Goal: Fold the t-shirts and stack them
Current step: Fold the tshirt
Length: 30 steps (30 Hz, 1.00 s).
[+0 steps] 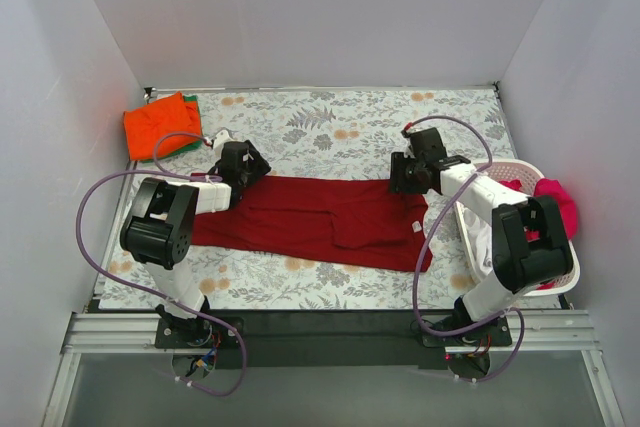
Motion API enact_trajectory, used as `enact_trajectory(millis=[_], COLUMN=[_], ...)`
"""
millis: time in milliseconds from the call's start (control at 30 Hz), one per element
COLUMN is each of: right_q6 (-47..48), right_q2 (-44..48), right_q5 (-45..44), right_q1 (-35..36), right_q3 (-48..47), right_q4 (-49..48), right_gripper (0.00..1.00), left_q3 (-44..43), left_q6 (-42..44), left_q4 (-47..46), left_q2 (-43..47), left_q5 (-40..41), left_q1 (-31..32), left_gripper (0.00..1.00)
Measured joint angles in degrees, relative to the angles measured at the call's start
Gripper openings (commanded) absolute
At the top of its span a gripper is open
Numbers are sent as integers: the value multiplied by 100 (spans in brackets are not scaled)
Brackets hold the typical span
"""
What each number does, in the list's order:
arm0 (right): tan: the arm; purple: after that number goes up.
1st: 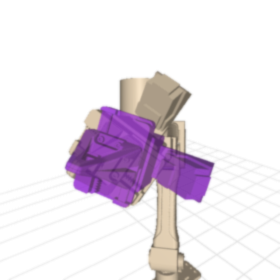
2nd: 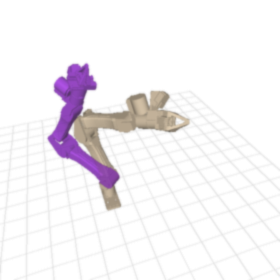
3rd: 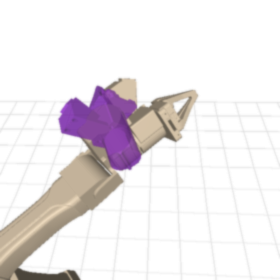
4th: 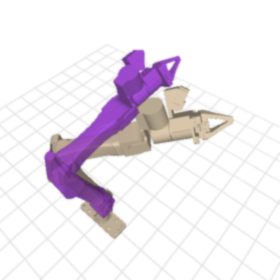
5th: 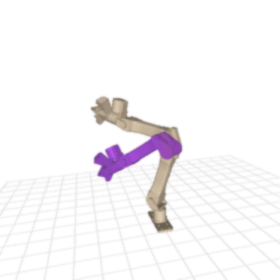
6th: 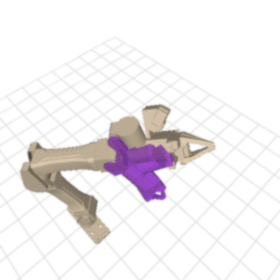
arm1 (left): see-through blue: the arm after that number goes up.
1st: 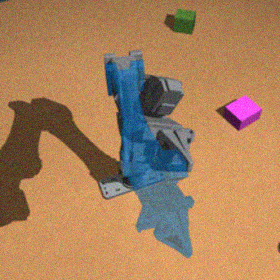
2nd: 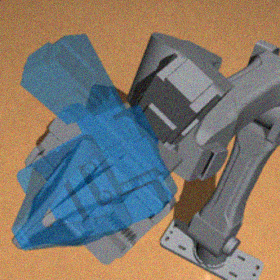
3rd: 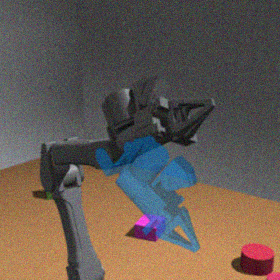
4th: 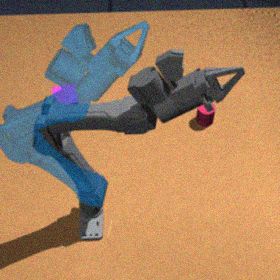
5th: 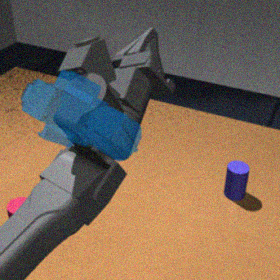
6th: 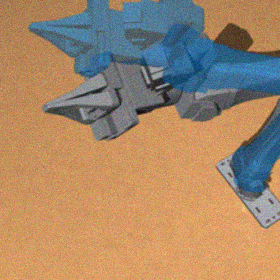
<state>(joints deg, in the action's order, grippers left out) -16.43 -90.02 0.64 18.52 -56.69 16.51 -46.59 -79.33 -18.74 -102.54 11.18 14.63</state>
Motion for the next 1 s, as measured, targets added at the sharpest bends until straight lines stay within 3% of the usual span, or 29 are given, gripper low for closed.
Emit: enact_trajectory(millis=[33,67,167,500,900,1000], right_q6=[-7,-9,-15,-111,-138,-133], right_q2=[-66,-133,-260,-31,-382,-470], right_q5=[24,35,20,-407,-1113,-1137], right_q1=[7,15,24,26,22,7], right_q3=[33,61,221,660,385,267], right_q4=[-26,-31,-68,-101,-35,2], right_gripper=[36,23,2,1,1,18], left_q3=[0,0,0,2,2,2], left_q6=[0,2,4,4,2,4], left_q4=[0,0,0,0,2,2], left_q2=[0,0,0,0,2,2], left_q5=[0,0,0,-11,-118,-136], left_q1=[0,0,0,-7,-55,-61], left_gripper=[57,57,57,57,57,57])
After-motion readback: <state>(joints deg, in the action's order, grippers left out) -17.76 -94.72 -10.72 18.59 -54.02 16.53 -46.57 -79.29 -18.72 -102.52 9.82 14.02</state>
